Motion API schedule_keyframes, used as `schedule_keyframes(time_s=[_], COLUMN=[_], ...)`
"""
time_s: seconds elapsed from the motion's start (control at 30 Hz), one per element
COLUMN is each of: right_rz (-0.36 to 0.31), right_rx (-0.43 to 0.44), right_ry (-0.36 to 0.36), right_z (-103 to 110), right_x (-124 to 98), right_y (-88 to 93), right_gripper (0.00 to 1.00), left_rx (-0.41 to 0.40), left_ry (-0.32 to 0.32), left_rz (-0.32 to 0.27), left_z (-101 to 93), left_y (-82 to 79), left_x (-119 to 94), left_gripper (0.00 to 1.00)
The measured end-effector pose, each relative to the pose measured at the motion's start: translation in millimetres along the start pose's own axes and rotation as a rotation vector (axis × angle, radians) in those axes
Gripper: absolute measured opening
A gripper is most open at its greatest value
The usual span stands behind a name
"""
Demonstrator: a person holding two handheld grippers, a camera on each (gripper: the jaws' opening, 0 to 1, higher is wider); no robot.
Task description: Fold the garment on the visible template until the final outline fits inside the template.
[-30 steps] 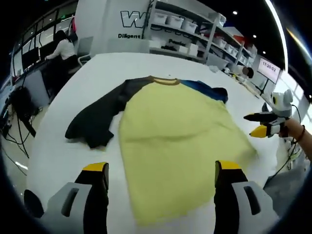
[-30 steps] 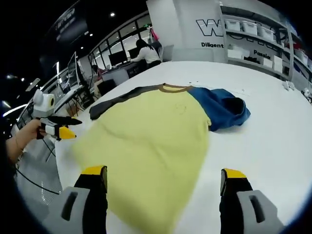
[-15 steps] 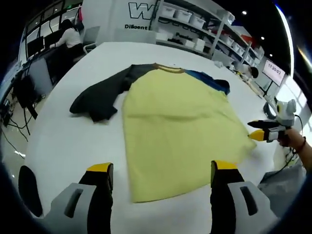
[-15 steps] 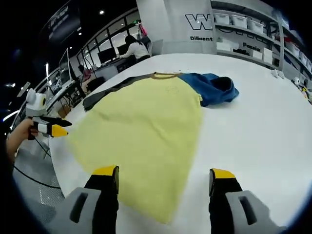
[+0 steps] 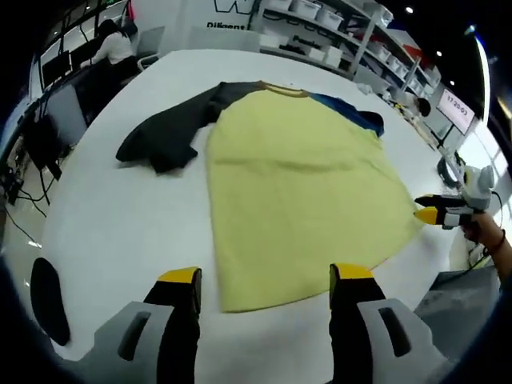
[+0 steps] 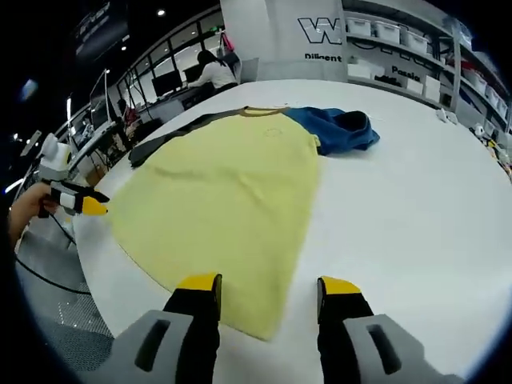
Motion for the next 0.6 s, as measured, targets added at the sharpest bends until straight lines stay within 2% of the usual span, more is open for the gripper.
schedule_keyframes(time_s=[0.1,0.2,0.33,0.4,0.43,0.47,0.6], right_rz=[0.012,0.017,0.033,0.039,0.041,0.041,0.044], right_rx=[-0.020,-0.020,-0.037,-0.061,-0.055,-0.053,-0.047], right_ry=[0.008,0.018,0.025,0.034,0.032,0.031,0.022], right_z=[3.3,5.2,4.5,4.3,4.2,4.3,3.6], right_x=[-2.1,-3.9,-4.1,-4.1,-4.4,-4.6,-6.0], right_y=[1.8,4.8,6.3,6.4,6.0,6.0,7.2], right_gripper=[0.28,0.21,0.02,0.00,0.00,0.00,0.00], left_rx=[0.028,0.024,0.040,0.057,0.034,0.022,0.015], left_ry=[-0.052,-0.086,-0.140,-0.188,-0.157,-0.141,-0.160], left_rz=[0.013,0.003,0.001,0.009,0.008,0.012,0.010], left_z=[2.8,5.6,8.0,11.2,8.9,7.7,9.7], left_y=[1.0,2.9,4.7,5.2,5.9,7.2,8.6], left_x=[-1.7,-1.8,-2.1,-3.1,-2.3,-1.7,-3.9], left_gripper=[0.46,0.39,0.22,0.08,0.06,0.04,0.04])
Point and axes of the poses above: the point that each gripper's makers call its tool centre point, and the gripper's own axes: x roughly forward along the fingers, z roughly to its left, y roughly out of its underside, the point moved 9 cm from there along -x, roughly backward along the fingers, and after that the axes turned 15 degrees about -x, right-handed, at the moved point
